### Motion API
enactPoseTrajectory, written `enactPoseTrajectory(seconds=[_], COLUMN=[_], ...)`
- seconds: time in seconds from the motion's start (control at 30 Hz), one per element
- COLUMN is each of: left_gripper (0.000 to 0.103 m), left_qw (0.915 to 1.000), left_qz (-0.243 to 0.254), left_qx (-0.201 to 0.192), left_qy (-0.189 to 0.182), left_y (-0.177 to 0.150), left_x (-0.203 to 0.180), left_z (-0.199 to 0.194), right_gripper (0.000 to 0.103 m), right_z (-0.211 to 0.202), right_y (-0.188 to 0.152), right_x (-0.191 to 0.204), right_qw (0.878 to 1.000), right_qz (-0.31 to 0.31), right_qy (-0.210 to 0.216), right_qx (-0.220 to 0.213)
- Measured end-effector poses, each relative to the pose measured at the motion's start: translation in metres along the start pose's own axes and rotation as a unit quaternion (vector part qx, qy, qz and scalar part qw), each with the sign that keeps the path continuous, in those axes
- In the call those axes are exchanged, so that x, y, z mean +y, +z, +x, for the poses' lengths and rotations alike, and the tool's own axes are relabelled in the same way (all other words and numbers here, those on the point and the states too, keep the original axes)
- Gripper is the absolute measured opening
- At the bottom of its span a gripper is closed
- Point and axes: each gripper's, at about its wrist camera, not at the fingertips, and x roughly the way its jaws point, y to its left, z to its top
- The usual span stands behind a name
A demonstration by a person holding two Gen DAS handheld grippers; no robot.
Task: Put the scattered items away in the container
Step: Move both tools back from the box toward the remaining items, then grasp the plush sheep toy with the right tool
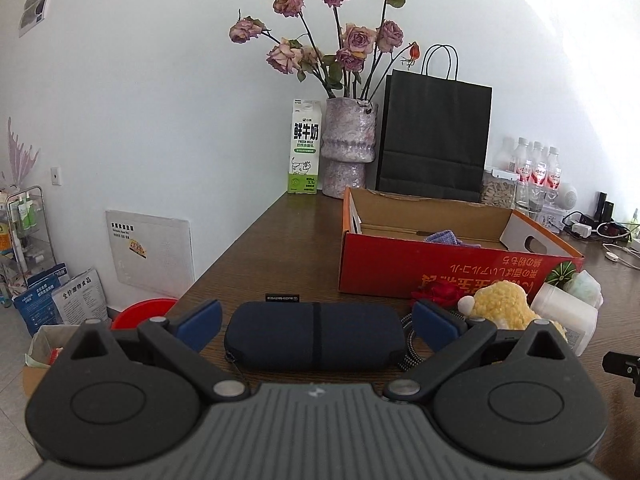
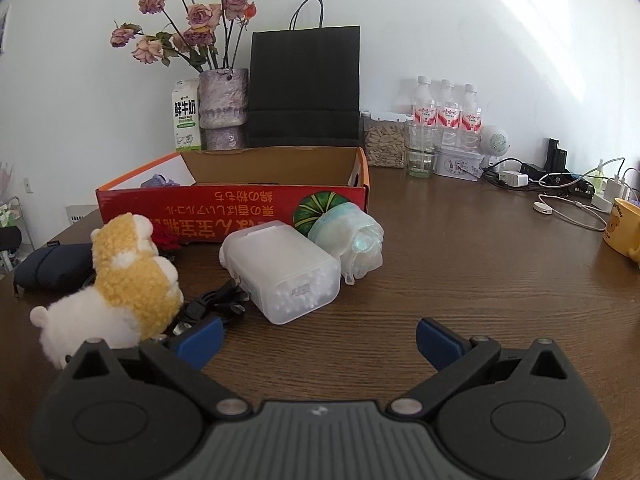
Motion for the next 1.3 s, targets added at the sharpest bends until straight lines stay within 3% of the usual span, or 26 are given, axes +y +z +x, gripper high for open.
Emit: enactPoseTrajectory(seconds=[0.7,0.97,1.3], left_gripper=[0.103,0.103,0.103], left_qw=[0.9994,0.9994,0.9993], left_qz=[0.005,0.004,-0.02], left_qx=[0.034,0.033,0.031], left_qy=[-0.006,-0.01,0.002], left_y=[-0.012,-0.014,-0.016], left_x=[-0.002,0.002,0.026], left_z=[0.013,0.009,-0.001], right_gripper=[0.103,0.103,0.103], right_z=[0.003,-0.007,0.002], right_y=[0.001,0.014,0.033], right_x=[0.012,0.043,0.092], right_qw=[1.0,0.997,0.993], right_qz=[-0.01,-0.024,-0.037], right_qy=[0.016,0.074,0.11], right_qx=[0.007,-0.009,0.009])
